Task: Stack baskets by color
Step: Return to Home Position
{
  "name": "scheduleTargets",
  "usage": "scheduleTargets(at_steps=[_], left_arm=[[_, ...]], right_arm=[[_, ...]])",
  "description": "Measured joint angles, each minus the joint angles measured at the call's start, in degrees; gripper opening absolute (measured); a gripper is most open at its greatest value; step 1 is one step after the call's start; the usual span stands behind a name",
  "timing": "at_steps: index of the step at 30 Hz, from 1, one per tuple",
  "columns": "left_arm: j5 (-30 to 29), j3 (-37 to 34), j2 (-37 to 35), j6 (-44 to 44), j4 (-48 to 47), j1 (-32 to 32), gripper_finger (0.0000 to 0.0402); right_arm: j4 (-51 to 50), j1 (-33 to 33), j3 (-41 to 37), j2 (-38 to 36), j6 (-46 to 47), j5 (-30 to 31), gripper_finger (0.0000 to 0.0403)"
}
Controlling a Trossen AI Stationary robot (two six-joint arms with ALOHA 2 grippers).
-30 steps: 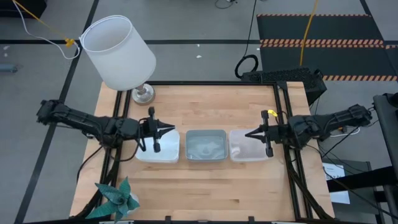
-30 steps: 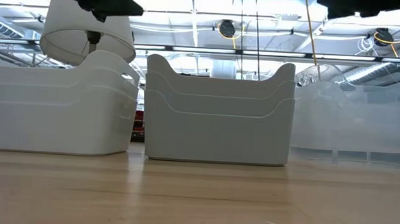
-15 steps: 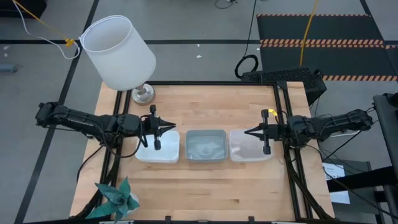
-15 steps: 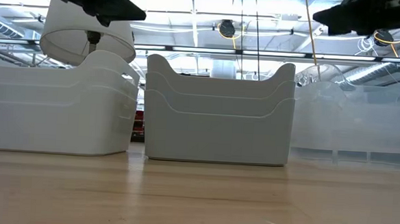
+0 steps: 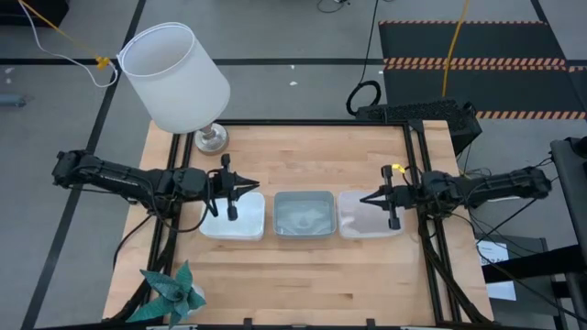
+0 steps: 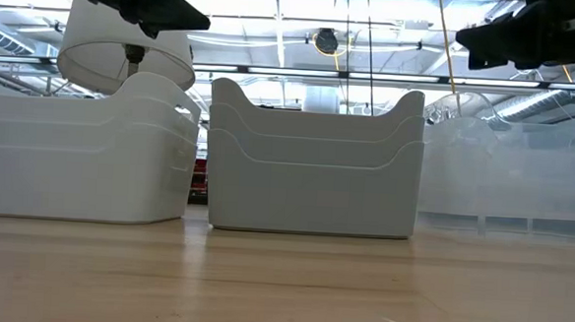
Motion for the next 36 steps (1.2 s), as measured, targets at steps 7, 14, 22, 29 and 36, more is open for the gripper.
scheduleTargets(at_steps=[7, 14, 22, 29, 36], left_arm=[[0.0, 0.0, 0.0, 0.0, 0.0, 0.0, 0.0030], [0.0, 0.0, 0.0, 0.0, 0.1, 0.0, 0.0030], [0.0, 0.0, 0.0, 0.2, 0.1, 0.0, 0.0030], [-0.1, 0.0, 0.0, 0.4, 0.1, 0.0, 0.0031], [-0.1, 0.0, 0.0, 0.4, 0.2, 0.0, 0.0031]], right_arm=[[-1.0, -3.5, -0.4, -3.3, 1.6, -1.0, 0.0000], [1.3, -4.5, -1.1, -3.6, 2.9, 2.1, 0.0000], [7.2, -4.5, -6.6, -3.7, 3.9, 5.0, 0.0000], [6.4, -4.4, -6.6, -3.7, 6.1, -0.8, 0.0000], [5.0, -4.4, -6.6, -3.7, 7.8, -1.0, 0.0000]])
